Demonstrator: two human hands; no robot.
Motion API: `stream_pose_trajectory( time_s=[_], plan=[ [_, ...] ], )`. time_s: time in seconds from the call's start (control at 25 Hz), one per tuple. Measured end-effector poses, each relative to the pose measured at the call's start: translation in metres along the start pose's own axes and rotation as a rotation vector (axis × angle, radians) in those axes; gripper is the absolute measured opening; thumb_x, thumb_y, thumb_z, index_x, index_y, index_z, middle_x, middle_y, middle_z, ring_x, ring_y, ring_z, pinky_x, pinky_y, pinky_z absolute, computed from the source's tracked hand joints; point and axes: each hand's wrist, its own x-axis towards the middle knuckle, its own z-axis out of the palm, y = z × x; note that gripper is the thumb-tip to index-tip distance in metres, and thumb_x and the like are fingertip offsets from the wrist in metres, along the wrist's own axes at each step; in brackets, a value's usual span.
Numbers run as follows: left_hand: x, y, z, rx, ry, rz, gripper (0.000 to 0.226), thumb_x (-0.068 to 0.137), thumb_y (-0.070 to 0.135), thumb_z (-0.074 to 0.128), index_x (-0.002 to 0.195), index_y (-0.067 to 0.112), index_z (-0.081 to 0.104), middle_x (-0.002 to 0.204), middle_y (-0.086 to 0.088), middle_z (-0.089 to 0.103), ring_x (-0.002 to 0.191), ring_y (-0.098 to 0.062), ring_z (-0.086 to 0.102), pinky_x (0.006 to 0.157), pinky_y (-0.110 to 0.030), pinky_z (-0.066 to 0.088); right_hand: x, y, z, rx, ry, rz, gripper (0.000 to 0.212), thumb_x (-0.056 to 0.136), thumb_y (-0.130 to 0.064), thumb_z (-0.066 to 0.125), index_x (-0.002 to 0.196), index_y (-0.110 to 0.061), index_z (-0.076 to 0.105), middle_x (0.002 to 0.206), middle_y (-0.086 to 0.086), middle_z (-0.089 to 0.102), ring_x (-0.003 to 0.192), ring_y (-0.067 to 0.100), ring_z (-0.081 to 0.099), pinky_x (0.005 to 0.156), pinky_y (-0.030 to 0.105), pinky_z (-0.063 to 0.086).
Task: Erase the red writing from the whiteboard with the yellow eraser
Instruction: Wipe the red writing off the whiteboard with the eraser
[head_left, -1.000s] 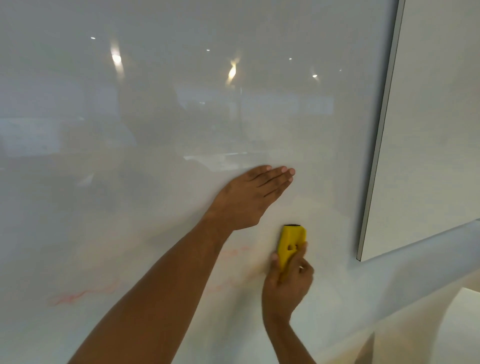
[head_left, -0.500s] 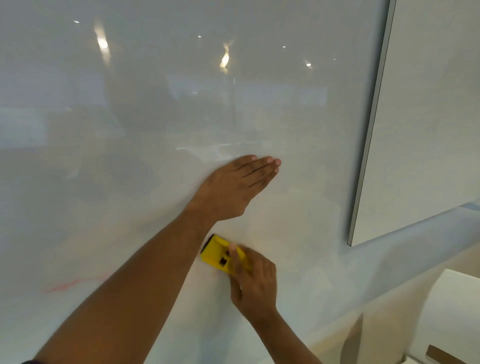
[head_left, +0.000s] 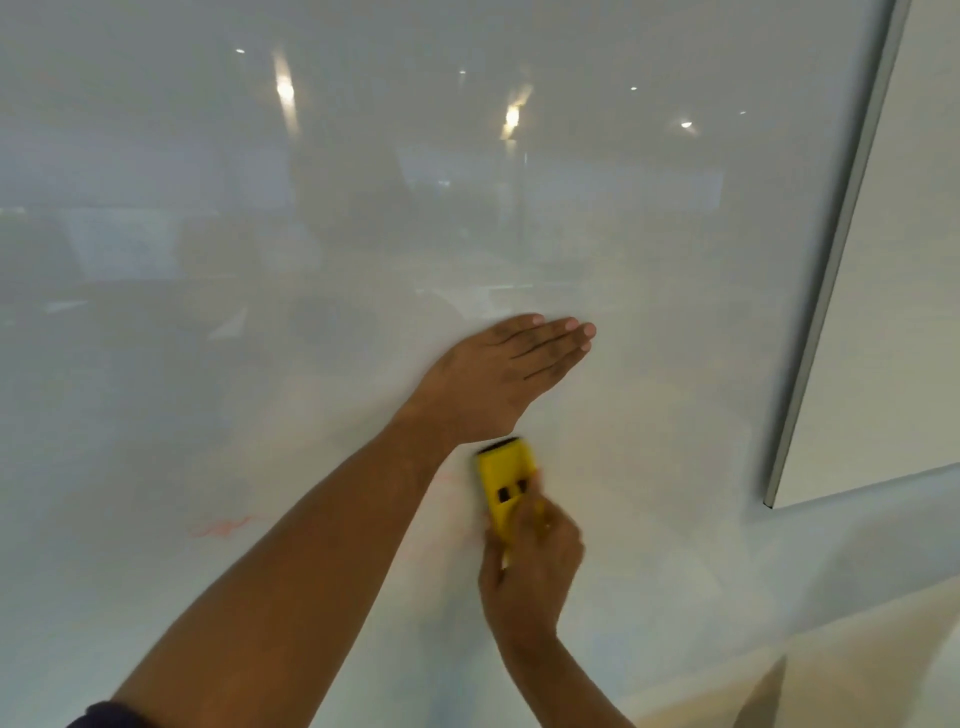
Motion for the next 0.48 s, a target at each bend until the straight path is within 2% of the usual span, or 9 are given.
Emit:
stream_pose_trajectory(
  time_s=[0.08,0.12,0.2,0.24,0.28,0.36,0.4,0.44,0.48],
  plan=[
    [-0.007,-0.004,-0.004,-0.003,-0.001,0.008,0.069,0.102,0.001,0.008,0.164,0.006,0.036,0.172,-0.009,0.032,0.16,-0.023,0.031,0.132,-0.039,0.015,-0.01,0.008,0.001,-0.086,-0.071,-0.352,0.06,0.091,-0.027,0.057,0.148,-0.015,0.041,0.117,0.017,0.066,0.089,0.036,0.061,0.075,0.039,0.044],
    [-0.012,-0.007,-0.007,-0.012,-0.002,0.006,0.07,0.102,0.001,0.006,0.164,0.006,0.037,0.172,-0.009,0.033,0.16,-0.023,0.032,0.132,-0.039,0.015,-0.003,0.015,0.001,-0.087,-0.051,-0.34,0.062,0.09,-0.026,0.058,0.149,-0.016,0.041,0.12,0.018,0.066,0.092,0.037,0.06,0.076,0.04,0.044],
    [-0.024,-0.013,-0.012,-0.013,-0.008,-0.009,0.068,0.1,-0.001,0.013,0.164,0.007,0.036,0.172,-0.008,0.033,0.16,-0.023,0.031,0.132,-0.039,0.016,0.021,0.008,-0.006,0.041,0.053,0.1,0.064,0.09,-0.032,0.055,0.15,-0.015,0.039,0.118,0.02,0.063,0.097,0.039,0.056,0.078,0.043,0.045],
    [-0.03,-0.015,-0.014,-0.015,-0.007,-0.016,0.068,0.099,-0.001,0.021,0.165,0.007,0.035,0.173,-0.008,0.032,0.16,-0.022,0.03,0.132,-0.039,0.016,0.022,0.002,-0.004,0.083,0.09,0.227,0.065,0.092,-0.035,0.054,0.151,-0.013,0.037,0.116,0.021,0.061,0.097,0.039,0.055,0.079,0.044,0.045],
    [-0.034,-0.018,-0.017,-0.023,0.0,-0.022,0.068,0.098,0.0,0.026,0.165,0.007,0.035,0.173,-0.008,0.032,0.16,-0.022,0.03,0.132,-0.039,0.018,0.013,-0.009,0.001,0.057,0.067,0.148,0.066,0.092,-0.035,0.054,0.152,-0.013,0.036,0.115,0.021,0.061,0.096,0.039,0.054,0.078,0.044,0.045],
    [-0.042,-0.021,-0.021,-0.022,0.011,-0.038,0.067,0.099,0.002,0.032,0.165,0.008,0.034,0.173,-0.007,0.031,0.16,-0.022,0.029,0.132,-0.039,0.022,-0.01,-0.013,0.007,-0.052,-0.02,-0.332,0.068,0.091,-0.029,0.058,0.153,-0.015,0.035,0.116,0.019,0.064,0.091,0.038,0.058,0.075,0.041,0.044],
    [-0.047,-0.023,-0.022,-0.022,0.009,-0.051,0.067,0.099,0.003,0.034,0.166,0.008,0.033,0.174,-0.007,0.03,0.161,-0.022,0.029,0.133,-0.039,0.023,-0.007,-0.005,0.006,-0.08,-0.031,-0.443,0.068,0.089,-0.025,0.06,0.153,-0.017,0.037,0.118,0.018,0.065,0.09,0.037,0.06,0.075,0.04,0.043],
    [-0.053,-0.025,-0.024,-0.027,0.002,-0.068,0.067,0.099,0.003,0.036,0.166,0.008,0.033,0.174,-0.007,0.029,0.161,-0.021,0.028,0.133,-0.04,0.023,0.003,0.001,0.004,-0.094,-0.011,-0.413,0.067,0.088,-0.023,0.062,0.151,-0.018,0.041,0.119,0.017,0.065,0.092,0.036,0.06,0.075,0.04,0.042],
    [-0.059,-0.028,-0.027,-0.029,-0.005,-0.086,0.068,0.099,0.003,0.038,0.166,0.008,0.032,0.174,-0.007,0.029,0.161,-0.022,0.027,0.133,-0.04,0.023,0.017,-0.002,-0.002,-0.046,0.02,-0.212,0.065,0.087,-0.024,0.063,0.149,-0.016,0.044,0.119,0.018,0.065,0.095,0.036,0.058,0.075,0.04,0.041]
  ],
)
